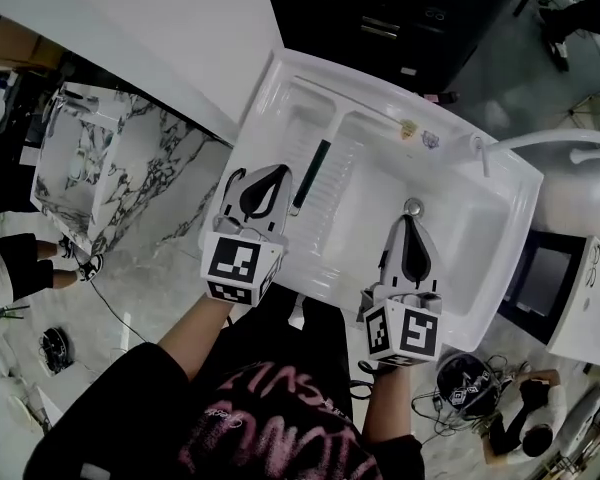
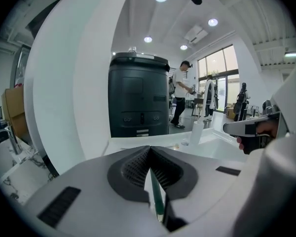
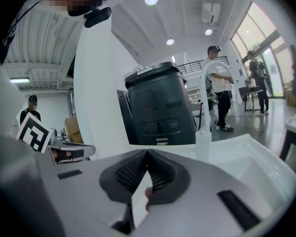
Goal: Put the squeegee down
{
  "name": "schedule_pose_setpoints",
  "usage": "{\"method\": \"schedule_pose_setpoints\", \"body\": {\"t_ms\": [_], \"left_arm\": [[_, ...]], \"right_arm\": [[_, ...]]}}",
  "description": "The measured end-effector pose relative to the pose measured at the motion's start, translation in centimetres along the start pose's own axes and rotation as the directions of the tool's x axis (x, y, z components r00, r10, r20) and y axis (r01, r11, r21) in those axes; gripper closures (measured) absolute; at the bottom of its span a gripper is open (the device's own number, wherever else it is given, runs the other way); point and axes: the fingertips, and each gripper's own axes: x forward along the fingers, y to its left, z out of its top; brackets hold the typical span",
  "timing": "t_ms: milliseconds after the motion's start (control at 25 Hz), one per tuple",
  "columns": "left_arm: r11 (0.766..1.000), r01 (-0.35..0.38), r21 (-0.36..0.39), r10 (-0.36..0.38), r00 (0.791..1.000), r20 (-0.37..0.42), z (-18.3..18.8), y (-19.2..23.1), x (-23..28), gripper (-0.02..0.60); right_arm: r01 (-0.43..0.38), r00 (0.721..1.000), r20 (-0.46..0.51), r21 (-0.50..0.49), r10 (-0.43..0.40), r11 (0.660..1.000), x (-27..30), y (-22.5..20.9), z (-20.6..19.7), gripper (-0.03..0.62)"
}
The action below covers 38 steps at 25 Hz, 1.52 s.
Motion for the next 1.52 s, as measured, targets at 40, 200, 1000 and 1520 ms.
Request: {"method": "schedule_pose_setpoints", "body": {"t_ms": [40,200,1000,1520], "left_arm": [[1.0,-0.002,0.0,0.002,1.0,0.007,0.4,0.1,-0.4,0.571],[1.0,-0.008,-0.006,0.009,0.999,0.041,2.1,0.3,-2.2,0.571],[0.999,-0.033,0.031,0.023,0.957,0.288,12.4,0.6,-9.6,0.571],[0.998,-0.008,0.064,-0.016,0.928,0.371,15.7,-0.5,-11.1,0.571]], "right_arm": [[-0.001,1.0,0.009,-0.007,0.001,1.0,-0.3,0.2,0.5,0.574],[-0.006,0.999,0.051,0.021,0.005,1.0,-1.5,0.9,2.3,0.574],[0.012,0.959,0.282,-0.098,0.017,0.995,-6.9,3.9,12.5,0.574],[0.032,0.938,0.345,-0.131,0.015,0.991,-8.6,4.4,15.0,0.574]]}}
